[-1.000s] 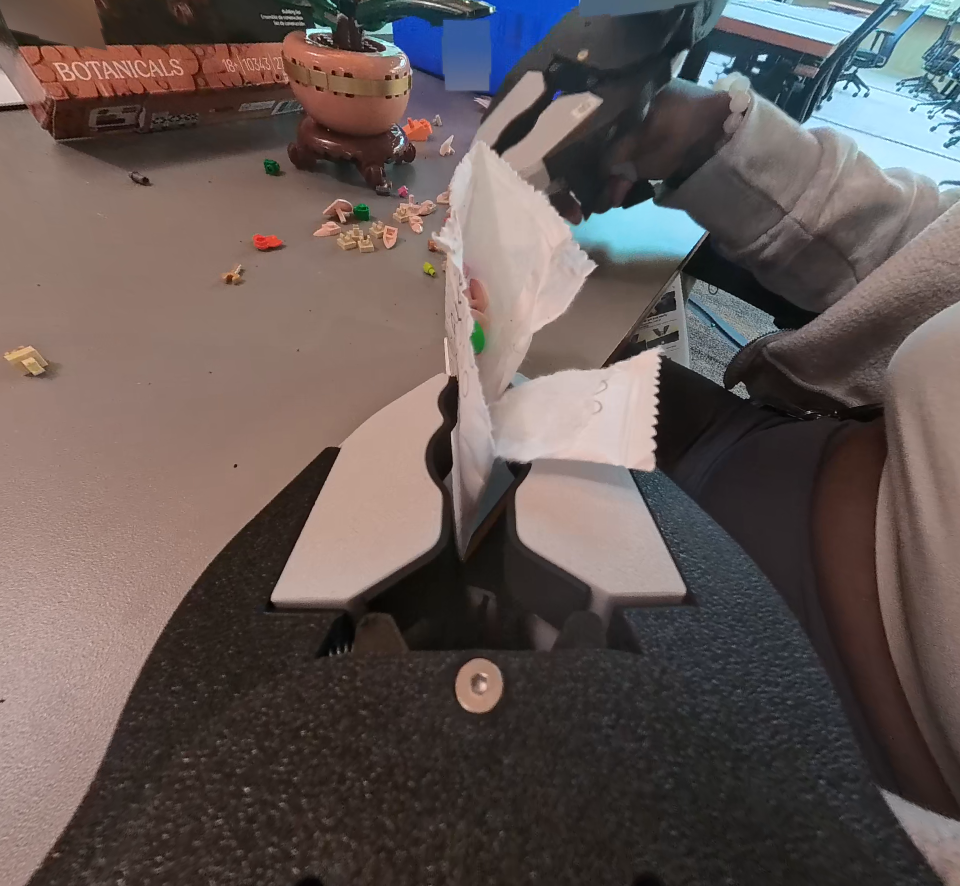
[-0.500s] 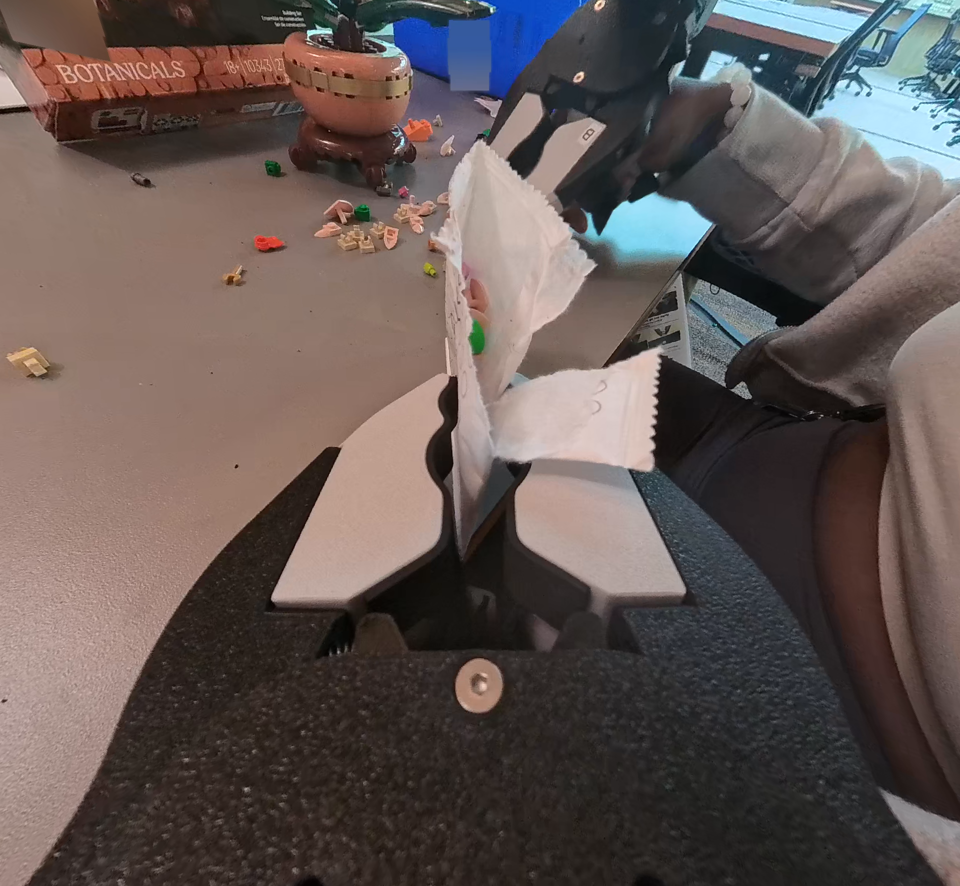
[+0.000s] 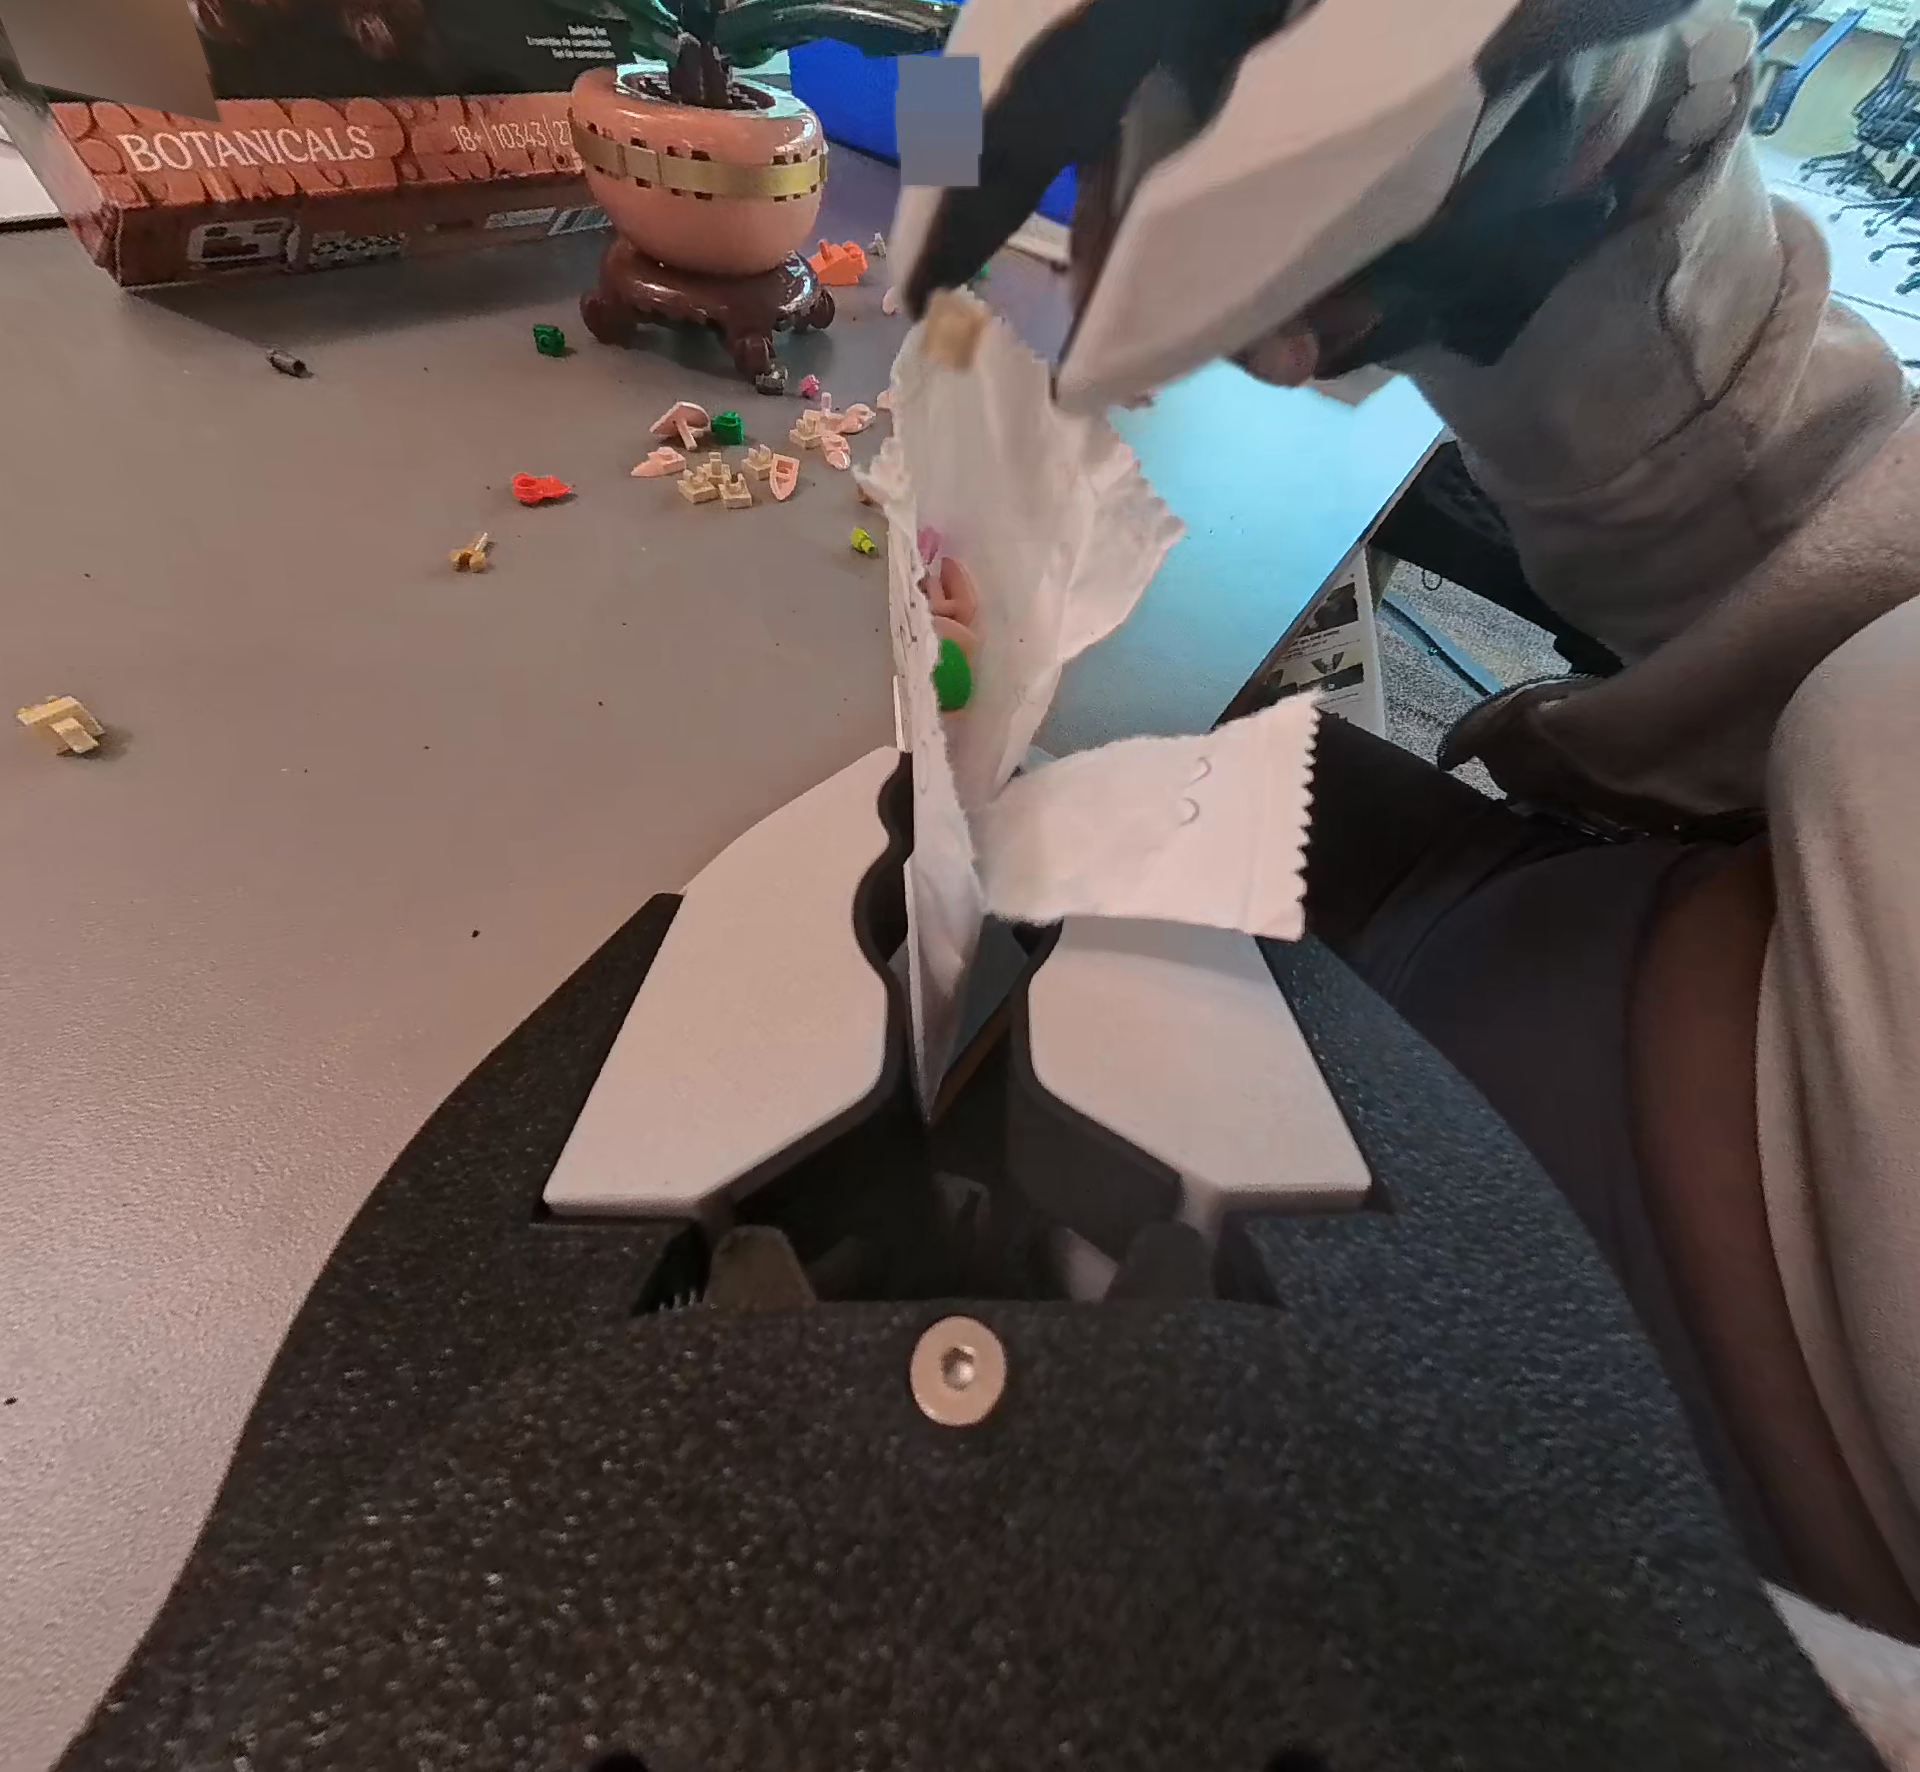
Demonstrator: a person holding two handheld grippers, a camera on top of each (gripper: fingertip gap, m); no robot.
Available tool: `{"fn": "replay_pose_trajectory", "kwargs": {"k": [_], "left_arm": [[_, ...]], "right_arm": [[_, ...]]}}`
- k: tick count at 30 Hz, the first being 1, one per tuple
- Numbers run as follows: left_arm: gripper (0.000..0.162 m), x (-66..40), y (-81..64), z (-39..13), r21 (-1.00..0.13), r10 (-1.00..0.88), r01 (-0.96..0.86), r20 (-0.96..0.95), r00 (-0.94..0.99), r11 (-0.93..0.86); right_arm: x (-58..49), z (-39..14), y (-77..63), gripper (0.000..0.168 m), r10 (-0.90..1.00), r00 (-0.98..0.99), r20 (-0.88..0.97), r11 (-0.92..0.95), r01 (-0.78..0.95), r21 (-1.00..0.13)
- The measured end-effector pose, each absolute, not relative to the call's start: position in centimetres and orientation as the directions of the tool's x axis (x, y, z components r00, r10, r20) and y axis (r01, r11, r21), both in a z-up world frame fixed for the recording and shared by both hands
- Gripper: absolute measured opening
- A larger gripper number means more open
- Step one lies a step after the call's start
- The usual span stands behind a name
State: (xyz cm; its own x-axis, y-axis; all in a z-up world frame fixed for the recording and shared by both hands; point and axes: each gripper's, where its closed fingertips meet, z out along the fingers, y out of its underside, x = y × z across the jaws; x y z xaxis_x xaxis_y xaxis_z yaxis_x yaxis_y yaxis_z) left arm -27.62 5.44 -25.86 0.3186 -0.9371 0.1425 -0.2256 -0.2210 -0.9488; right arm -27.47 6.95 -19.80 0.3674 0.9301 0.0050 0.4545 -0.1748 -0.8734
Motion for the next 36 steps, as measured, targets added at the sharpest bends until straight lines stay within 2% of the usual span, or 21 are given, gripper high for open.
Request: {"fn": "replay_pose_trajectory", "kwargs": {"k": [1, 9, 12, 15, 23, 27, 31, 36], "left_arm": [[0.015, -27.6, 5.4, -25.9, -0.949, -0.937, -0.226, 0.142, 0.318, -0.221], [0.015, -27.6, 5.4, -25.8, -0.949, -0.937, -0.224, 0.144, 0.318, -0.222], [0.015, -27.7, 5.4, -25.9, -0.949, -0.937, -0.227, 0.141, 0.319, -0.220], [0.014, -27.6, 5.5, -25.9, -0.949, -0.937, -0.226, 0.142, 0.320, -0.221], [0.014, -27.6, 5.5, -25.9, -0.949, -0.936, -0.223, 0.143, 0.322, -0.222], [0.013, -27.7, 5.5, -25.9, -0.949, -0.936, -0.223, 0.142, 0.321, -0.221], [0.013, -27.6, 5.5, -25.8, -0.949, -0.936, -0.221, 0.145, 0.321, -0.223], [0.013, -27.6, 5.5, -25.8, -0.949, -0.935, -0.222, 0.144, 0.323, -0.222]], "right_arm": [[-27.5, -20.3, 7.0, 0.024, 0.930, 0.368, 0.003, -0.183, 0.472, -0.862], [-24.2, -19.3, 7.4, 0.029, 0.905, 0.425, 0.006, -0.188, 0.412, -0.892], [-19.3, -22.3, 10.3, 0.028, 0.810, 0.586, 0.024, -0.290, 0.436, -0.852], [-17.1, -26.7, 10.6, 0.028, 0.772, 0.633, -0.056, -0.438, 0.466, -0.769], [-17.5, -28.3, 11.0, 0.020, 0.787, 0.617, 0.020, -0.412, 0.549, -0.728], [-17.7, -28.7, 10.9, 0.003, 0.795, 0.606, 0.024, -0.412, 0.569, -0.712], [-18.3, -26.3, 10.9, 0.003, 0.797, 0.603, -0.003, -0.387, 0.508, -0.770], [-23.8, -18.4, 7.7, 0.003, 0.901, 0.430, -0.064, -0.223, 0.330, -0.917]]}}
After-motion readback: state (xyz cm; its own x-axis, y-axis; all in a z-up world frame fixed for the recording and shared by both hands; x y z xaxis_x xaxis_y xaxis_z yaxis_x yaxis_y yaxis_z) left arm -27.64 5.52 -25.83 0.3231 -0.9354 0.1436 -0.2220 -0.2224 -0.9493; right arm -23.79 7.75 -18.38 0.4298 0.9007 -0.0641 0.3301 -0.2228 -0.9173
